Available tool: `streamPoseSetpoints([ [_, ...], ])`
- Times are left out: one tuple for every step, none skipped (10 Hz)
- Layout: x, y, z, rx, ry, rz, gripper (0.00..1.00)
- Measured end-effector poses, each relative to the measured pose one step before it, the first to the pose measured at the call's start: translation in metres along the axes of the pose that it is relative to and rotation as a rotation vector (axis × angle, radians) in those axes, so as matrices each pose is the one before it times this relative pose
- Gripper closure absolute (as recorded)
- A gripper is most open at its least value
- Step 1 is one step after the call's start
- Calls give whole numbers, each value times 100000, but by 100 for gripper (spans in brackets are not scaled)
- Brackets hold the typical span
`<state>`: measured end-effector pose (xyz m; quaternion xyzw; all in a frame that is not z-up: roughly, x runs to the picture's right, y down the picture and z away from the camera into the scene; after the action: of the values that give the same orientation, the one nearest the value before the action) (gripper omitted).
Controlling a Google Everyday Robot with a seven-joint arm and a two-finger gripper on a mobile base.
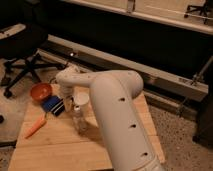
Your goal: Place the eraser on the white sponge
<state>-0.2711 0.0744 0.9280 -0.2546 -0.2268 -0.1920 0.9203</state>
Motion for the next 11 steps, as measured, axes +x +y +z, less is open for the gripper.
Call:
streamPoseSetpoints([
  [383, -23, 362, -1044, 281, -380, 39],
  [189, 103, 283, -1090, 266, -703, 47],
  [15, 198, 347, -1561, 275, -1298, 57],
  [2, 160, 244, -1548, 231, -1089, 67],
  [-78, 21, 151, -958, 91, -706, 76],
  [-97, -93, 87, -1104, 299, -923, 87],
  [-67, -168, -48, -667, 326, -453, 95],
  [-182, -500, -393, -36, 235, -194, 100],
  [-322, -682, -687, 707, 28, -235, 100],
  [166, -710, -1024, 1163, 571, -155, 100],
  [311, -314, -639, 404, 617, -115, 100],
])
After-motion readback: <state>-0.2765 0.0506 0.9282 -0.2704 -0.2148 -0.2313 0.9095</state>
